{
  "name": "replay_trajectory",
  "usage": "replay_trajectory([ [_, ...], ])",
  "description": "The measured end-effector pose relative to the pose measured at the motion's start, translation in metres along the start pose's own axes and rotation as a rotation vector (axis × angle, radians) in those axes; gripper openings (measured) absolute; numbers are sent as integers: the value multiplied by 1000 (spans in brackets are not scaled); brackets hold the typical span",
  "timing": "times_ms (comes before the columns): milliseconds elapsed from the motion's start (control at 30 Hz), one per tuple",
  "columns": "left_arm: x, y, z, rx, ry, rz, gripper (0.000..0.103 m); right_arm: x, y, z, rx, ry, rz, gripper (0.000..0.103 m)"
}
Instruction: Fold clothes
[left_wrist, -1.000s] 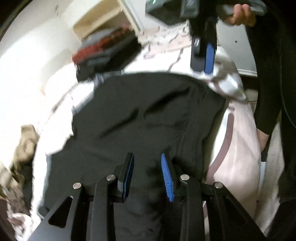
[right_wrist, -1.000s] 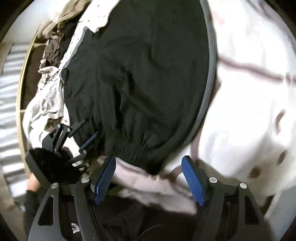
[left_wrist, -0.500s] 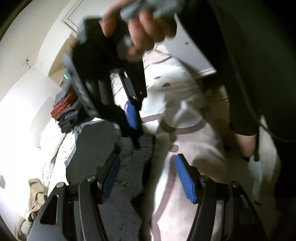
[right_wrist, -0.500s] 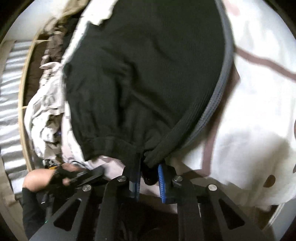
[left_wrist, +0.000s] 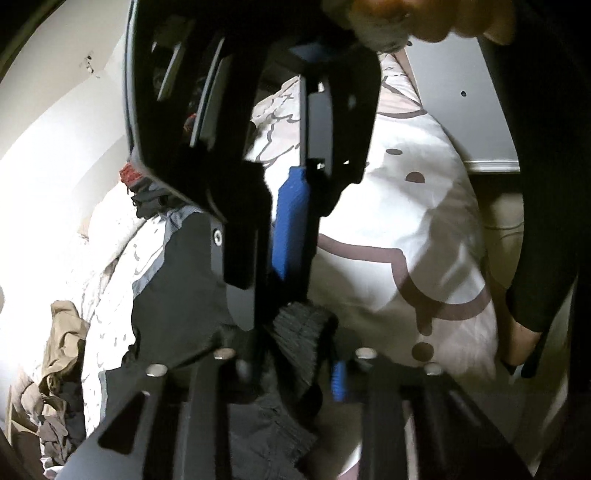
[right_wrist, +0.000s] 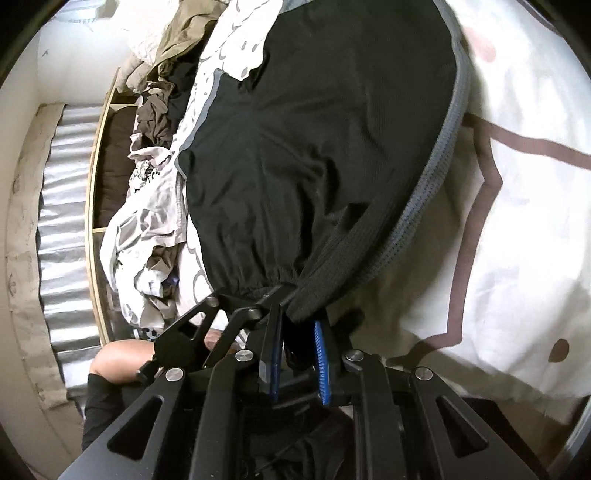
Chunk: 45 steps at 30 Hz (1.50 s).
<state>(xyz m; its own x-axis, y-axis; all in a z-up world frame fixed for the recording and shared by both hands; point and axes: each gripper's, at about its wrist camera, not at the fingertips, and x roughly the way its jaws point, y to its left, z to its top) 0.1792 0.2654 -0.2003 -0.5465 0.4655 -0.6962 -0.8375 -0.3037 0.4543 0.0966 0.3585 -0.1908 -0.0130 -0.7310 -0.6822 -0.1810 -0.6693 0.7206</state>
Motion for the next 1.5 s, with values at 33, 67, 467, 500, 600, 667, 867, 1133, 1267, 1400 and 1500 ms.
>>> replay_trajectory([
  [33,0,0,0,-1,3,-6,22,-1,-1,0,9,0,5,17],
  [67,-1,0,-1,-2,4,-9,20,-1,-2,0,17,0,10,17],
  [467,-13,22,-1,-105,4,-30,12,-94,-41,92,92,-395,-157,90],
  [500,-14,25,-1,-120,6,-34,12,-92,-48,106,107,-407,-157,88],
  [600,-23,40,-2,-154,-4,-37,12,-83,-70,148,163,-442,-111,71],
  [667,-32,50,-2,-172,-10,-27,12,-76,-81,173,191,-458,-58,71],
  [867,-46,82,-8,-291,53,-5,12,-49,-91,216,203,-433,-41,71],
  [1133,-53,91,-21,-525,110,96,12,-34,-59,226,33,-477,-32,7],
  [1267,-66,93,-37,-706,112,201,12,-41,11,213,-196,-616,-92,6],
  [1400,-84,91,-57,-851,98,340,12,-33,101,230,-373,-637,-123,6],
  [1500,-97,88,-73,-937,92,410,12,-10,169,248,-490,-597,-167,6],
])
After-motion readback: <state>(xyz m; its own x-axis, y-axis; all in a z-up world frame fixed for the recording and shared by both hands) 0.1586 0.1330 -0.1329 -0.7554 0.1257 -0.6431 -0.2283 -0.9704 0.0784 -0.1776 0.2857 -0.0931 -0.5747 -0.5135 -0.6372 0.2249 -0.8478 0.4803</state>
